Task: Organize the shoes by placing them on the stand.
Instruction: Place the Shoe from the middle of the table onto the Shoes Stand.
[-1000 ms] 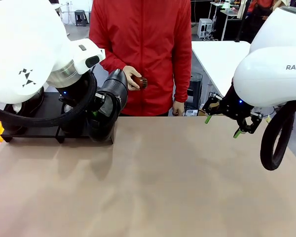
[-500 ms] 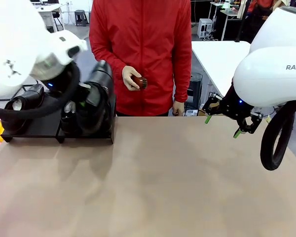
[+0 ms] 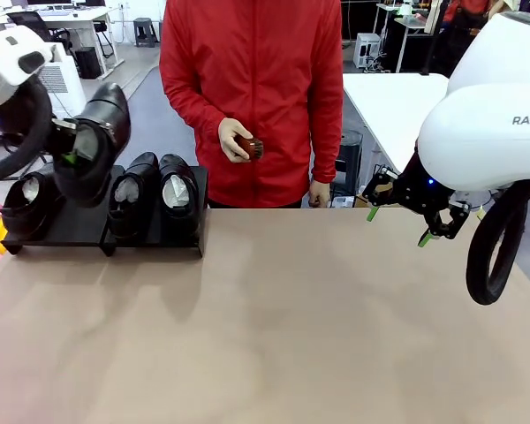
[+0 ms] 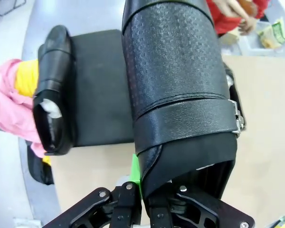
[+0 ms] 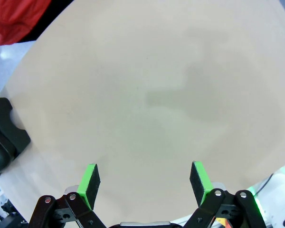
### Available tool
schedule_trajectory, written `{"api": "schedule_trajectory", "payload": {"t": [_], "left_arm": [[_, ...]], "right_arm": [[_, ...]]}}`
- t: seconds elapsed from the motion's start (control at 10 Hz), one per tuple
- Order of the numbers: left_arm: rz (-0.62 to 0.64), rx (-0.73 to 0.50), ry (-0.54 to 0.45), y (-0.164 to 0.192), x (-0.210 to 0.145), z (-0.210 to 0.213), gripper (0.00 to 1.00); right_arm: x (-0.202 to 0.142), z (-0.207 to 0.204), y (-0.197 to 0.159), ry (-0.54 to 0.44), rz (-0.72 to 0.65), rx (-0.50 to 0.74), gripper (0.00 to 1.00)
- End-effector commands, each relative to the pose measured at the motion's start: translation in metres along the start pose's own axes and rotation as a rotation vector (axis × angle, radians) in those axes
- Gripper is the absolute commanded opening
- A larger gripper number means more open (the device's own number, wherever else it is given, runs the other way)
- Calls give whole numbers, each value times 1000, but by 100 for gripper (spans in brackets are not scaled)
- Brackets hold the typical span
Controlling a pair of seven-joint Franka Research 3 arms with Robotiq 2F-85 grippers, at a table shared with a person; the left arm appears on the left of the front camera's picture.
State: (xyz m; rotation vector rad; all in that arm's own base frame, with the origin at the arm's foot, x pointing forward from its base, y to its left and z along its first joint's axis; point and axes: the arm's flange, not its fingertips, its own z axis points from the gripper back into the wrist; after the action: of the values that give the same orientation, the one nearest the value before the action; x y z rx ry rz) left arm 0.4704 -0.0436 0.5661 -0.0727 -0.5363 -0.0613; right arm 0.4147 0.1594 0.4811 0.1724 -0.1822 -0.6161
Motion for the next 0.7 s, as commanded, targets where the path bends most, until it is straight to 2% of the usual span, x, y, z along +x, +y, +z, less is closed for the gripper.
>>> {"api": "schedule_trajectory", "payload": {"t": [0.0,0.4,0.6], "left_arm": [[47,46,-16,21,22,-11,0],[72,106,-39,59,23,-52,0],[80,192,-21,62,21,-82,0]], "right_arm": [[3,2,0,5,17,9,100],[3,2,0,5,17,9,100],[3,2,0,5,17,9,100]]}}
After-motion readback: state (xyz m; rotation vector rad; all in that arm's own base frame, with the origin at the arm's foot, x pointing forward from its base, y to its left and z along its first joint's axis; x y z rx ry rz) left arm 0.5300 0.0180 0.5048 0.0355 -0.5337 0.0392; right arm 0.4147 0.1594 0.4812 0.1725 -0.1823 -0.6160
